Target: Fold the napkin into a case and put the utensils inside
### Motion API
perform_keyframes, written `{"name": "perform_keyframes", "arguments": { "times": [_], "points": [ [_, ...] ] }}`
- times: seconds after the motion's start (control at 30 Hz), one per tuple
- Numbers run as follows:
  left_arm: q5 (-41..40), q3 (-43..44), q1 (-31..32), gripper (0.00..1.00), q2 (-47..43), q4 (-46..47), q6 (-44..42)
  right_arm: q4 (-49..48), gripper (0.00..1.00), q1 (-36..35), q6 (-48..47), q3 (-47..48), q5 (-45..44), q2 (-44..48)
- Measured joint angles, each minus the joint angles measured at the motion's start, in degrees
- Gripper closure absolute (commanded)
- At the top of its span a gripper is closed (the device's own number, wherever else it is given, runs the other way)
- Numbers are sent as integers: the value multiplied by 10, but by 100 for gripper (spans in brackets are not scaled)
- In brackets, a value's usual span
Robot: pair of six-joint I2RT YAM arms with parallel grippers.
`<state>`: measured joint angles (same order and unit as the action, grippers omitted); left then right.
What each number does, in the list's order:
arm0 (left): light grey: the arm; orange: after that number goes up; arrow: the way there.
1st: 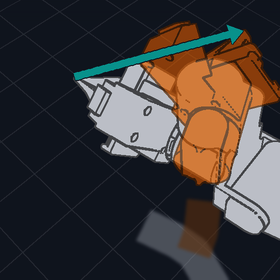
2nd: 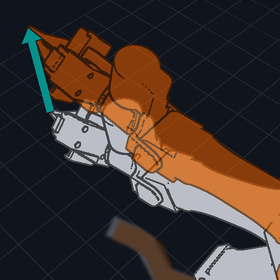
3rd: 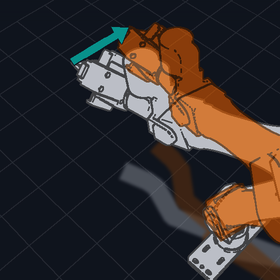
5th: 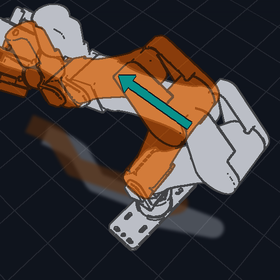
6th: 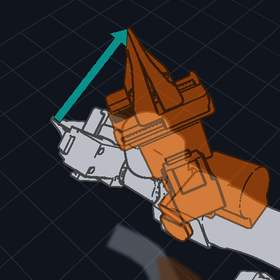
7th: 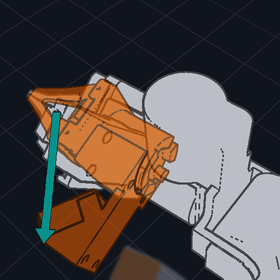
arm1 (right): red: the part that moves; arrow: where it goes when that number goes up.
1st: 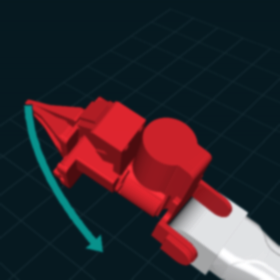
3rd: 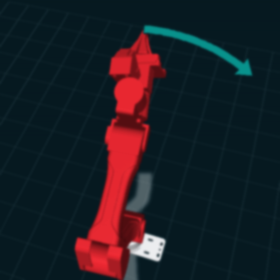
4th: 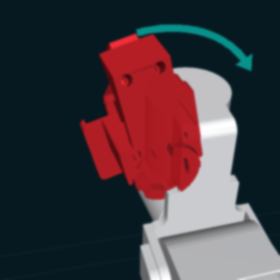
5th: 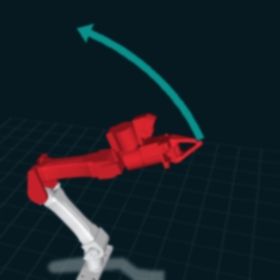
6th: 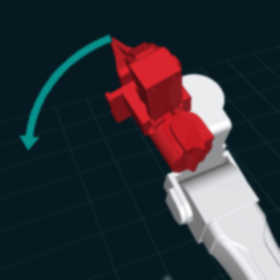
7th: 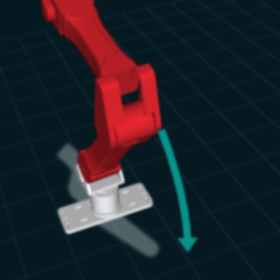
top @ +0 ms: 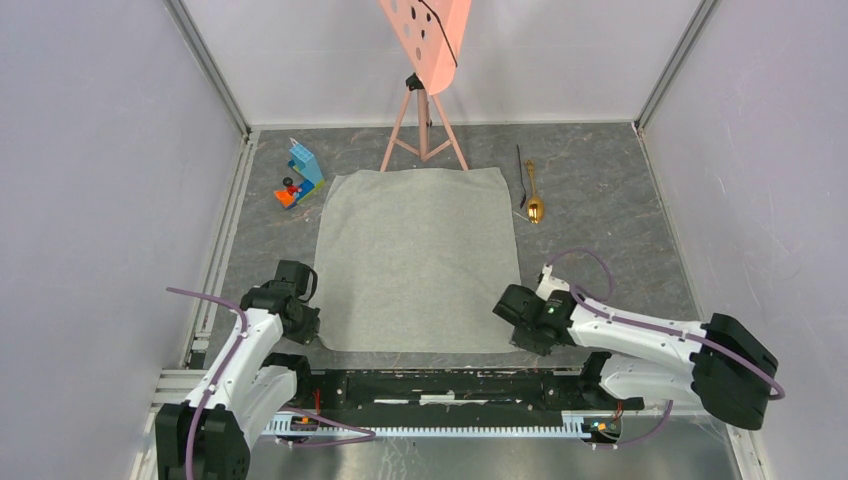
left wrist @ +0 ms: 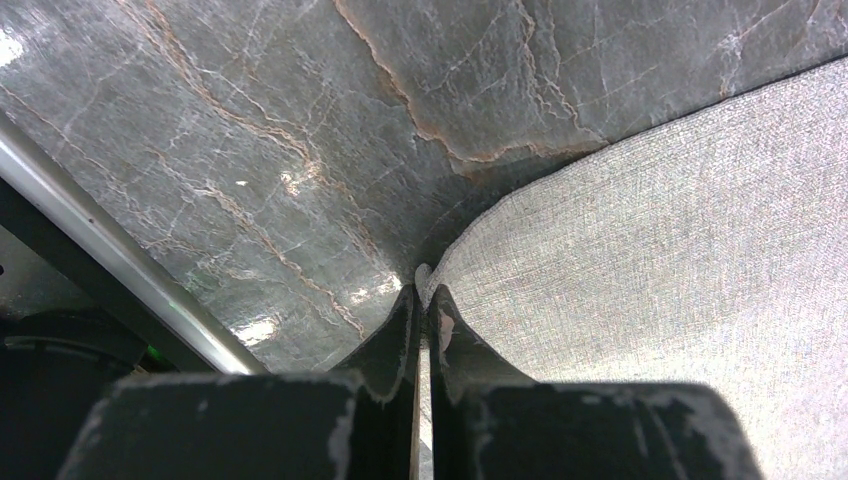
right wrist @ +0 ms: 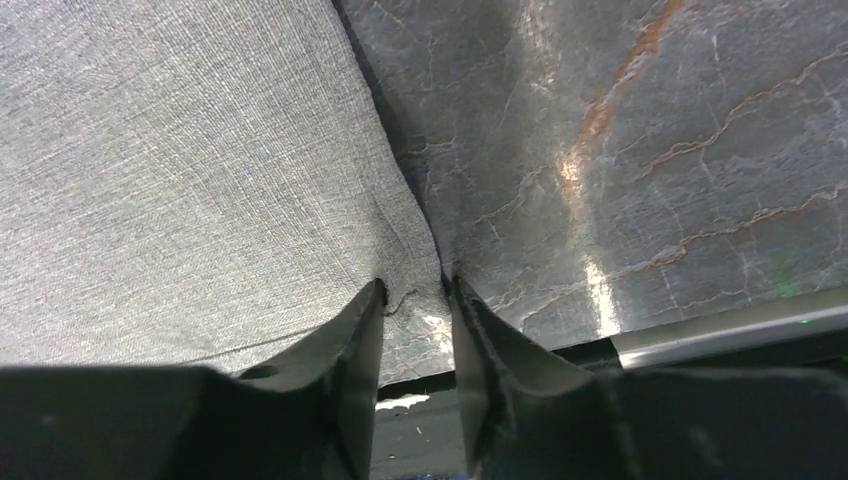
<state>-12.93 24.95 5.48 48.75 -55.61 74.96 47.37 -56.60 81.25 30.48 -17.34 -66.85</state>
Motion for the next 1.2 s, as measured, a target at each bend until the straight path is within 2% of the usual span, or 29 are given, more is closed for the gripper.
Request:
{"name": "perform_keyframes", "arguments": {
  "times": [0.2, 0.43, 0.53, 0.63, 0.83, 1.07, 1.2],
  "points": [
    [0, 0, 0, 98, 1, 0, 0, -39, 100, 2, -1, -19, -12, 24],
    [0, 23, 0, 98, -17, -27, -7, -57, 100, 2, -28, -2, -40, 10],
    [0, 56, 0, 98, -47, -51, -18, -55, 100, 4, -69, -2, -75, 38],
    [-2, 103, 0, 98, -92, -73, -34, -79, 100, 4, -131, -4, -109, 126],
    [0, 195, 0, 98, -208, -97, -72, -220, 100, 4, -309, -17, -137, 345],
    [2, 327, 0, 98, -320, -98, -127, -283, 100, 5, -485, 34, -84, 400],
    [16, 398, 0, 98, -331, -80, -161, -309, 100, 5, -552, 78, -22, 430]
  ]
}}
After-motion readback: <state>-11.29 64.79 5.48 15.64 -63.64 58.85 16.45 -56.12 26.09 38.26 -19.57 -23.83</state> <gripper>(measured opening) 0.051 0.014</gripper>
